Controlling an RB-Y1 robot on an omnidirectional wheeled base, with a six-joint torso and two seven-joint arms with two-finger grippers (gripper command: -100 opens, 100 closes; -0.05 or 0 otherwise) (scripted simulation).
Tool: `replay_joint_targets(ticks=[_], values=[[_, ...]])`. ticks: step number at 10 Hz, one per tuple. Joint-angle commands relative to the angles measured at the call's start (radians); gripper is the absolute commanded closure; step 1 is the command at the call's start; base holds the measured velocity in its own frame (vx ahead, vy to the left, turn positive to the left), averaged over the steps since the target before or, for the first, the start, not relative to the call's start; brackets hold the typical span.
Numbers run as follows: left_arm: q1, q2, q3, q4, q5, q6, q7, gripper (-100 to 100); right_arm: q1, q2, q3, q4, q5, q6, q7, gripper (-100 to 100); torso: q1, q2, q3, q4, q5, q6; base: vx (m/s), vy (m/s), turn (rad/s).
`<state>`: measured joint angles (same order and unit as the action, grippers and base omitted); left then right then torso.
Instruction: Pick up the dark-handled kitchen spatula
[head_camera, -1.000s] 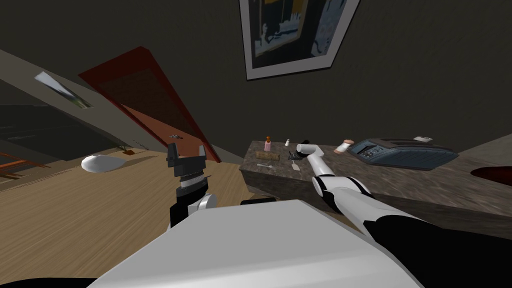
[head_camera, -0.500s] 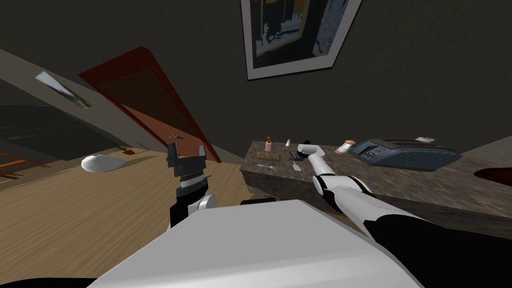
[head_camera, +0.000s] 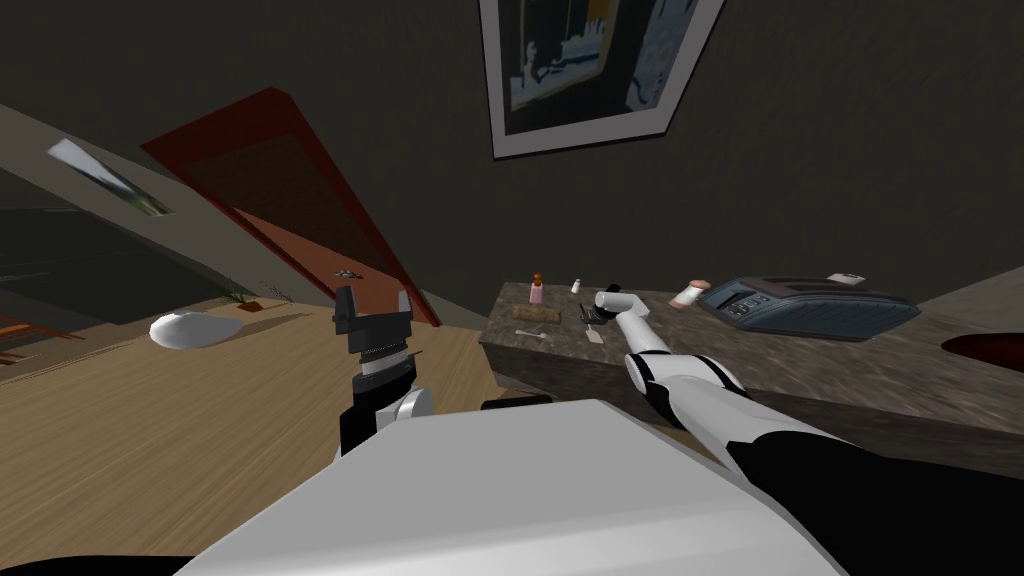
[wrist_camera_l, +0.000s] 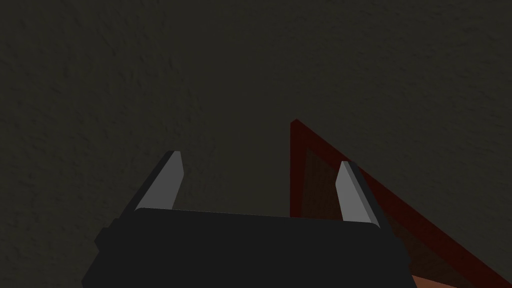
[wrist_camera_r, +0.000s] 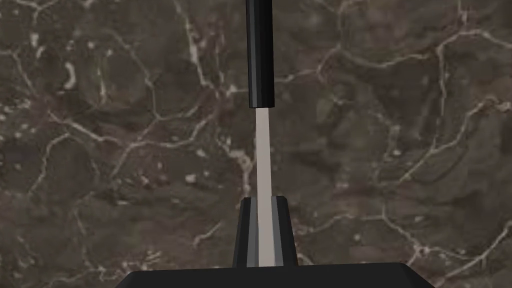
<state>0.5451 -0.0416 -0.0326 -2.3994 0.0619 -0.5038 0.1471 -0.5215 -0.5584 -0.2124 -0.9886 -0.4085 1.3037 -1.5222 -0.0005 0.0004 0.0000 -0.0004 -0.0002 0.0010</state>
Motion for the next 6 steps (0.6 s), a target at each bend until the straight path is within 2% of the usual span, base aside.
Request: replay_joint_targets(ticks=[1, 3, 4, 5, 6], values=[[0.0, 0.0, 0.0, 0.0, 0.0, 0.0, 0.0, 0, 0.0, 0.0, 0.0, 0.0, 0.0, 0.0, 0.0, 100, 0.0, 0.0, 0.0, 0.0, 0.0, 0.0, 0.0, 0.0, 0.0], [0.0, 0.0, 0.0, 0.0, 0.0, 0.0, 0.0, 0, 0.0, 0.0, 0.0, 0.0, 0.0, 0.0, 0.0, 100, -0.001, 0.0, 0.0, 0.0, 0.0, 0.0, 0.0, 0.0, 0.0], [0.0, 0.0, 0.0, 0.0, 0.0, 0.0, 0.0, 0, 0.0, 0.0, 0.0, 0.0, 0.0, 0.0, 0.0, 0, -0.001, 0.0, 0.0, 0.0, 0.0, 0.0, 0.0, 0.0, 0.0], [0.0, 0.0, 0.0, 0.0, 0.0, 0.0, 0.0, 0, -0.014, -0.01, 0.005, -0.014, -0.003, 0.028, -0.015, 100, -0.001, 0.0, 0.0, 0.0, 0.0, 0.0, -0.022, -0.009, 0.05], [0.0, 0.0, 0.0, 0.0, 0.0, 0.0, 0.0, 0, -0.019, -0.015, 0.007, -0.022, -0.005, 0.041, -0.021, 100, -0.001, 0.001, 0.001, 0.001, 0.0, -0.001, -0.039, -0.015, 0.073]])
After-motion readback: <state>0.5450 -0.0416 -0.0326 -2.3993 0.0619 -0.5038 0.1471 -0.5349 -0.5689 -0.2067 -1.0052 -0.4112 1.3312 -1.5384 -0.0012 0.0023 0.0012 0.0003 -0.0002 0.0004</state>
